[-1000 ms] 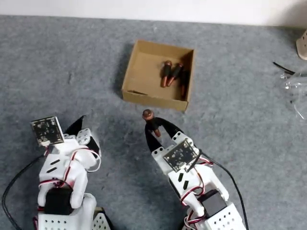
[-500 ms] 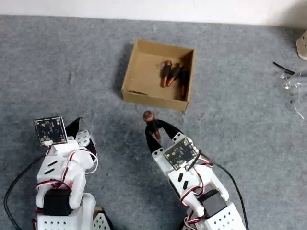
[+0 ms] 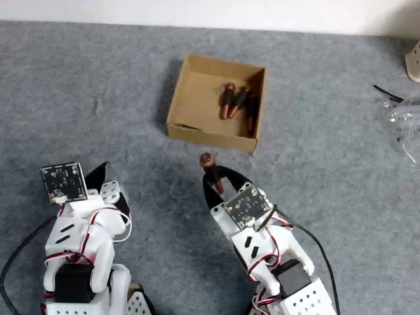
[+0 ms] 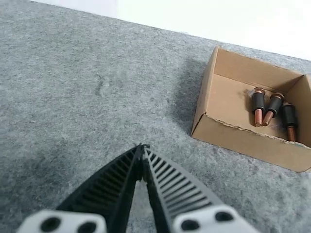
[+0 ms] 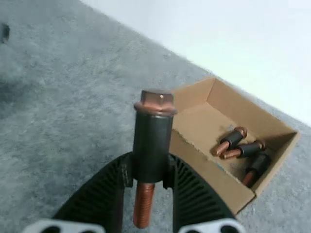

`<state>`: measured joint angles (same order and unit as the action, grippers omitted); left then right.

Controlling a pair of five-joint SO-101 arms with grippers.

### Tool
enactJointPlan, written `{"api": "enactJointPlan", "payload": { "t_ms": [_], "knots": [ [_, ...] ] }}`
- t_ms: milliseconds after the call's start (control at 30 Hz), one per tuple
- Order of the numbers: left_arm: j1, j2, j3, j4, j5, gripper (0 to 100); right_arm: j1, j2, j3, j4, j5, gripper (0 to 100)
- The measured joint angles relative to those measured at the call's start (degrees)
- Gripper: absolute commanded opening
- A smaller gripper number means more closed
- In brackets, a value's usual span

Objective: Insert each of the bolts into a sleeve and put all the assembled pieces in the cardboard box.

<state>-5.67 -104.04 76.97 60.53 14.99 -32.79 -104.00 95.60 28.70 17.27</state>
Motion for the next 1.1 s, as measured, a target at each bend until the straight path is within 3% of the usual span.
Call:
{"api": "enactJointPlan", "payload": {
  "t_ms": [233,467,700,1100],
  "knots": [
    [0.0,0.3,0.0,0.0,-1.7,1,0.0,-0.1,-0.1,0.7,0.0,0.5],
    [-1.1,15.7,-5.7,0.0,-1.1,1,1.7,5.2,-3.2,0.7,0.2,0.5],
    [-5.8,28.7,-6.3,-5.7,-1.1,1,1.9,25.8,-18.7,0.7,0.3,0.5],
    [-6.1,28.8,-6.3,-6.0,-1.1,1,6.2,71.3,-51.9,0.7,0.6,0.5]
  ]
}}
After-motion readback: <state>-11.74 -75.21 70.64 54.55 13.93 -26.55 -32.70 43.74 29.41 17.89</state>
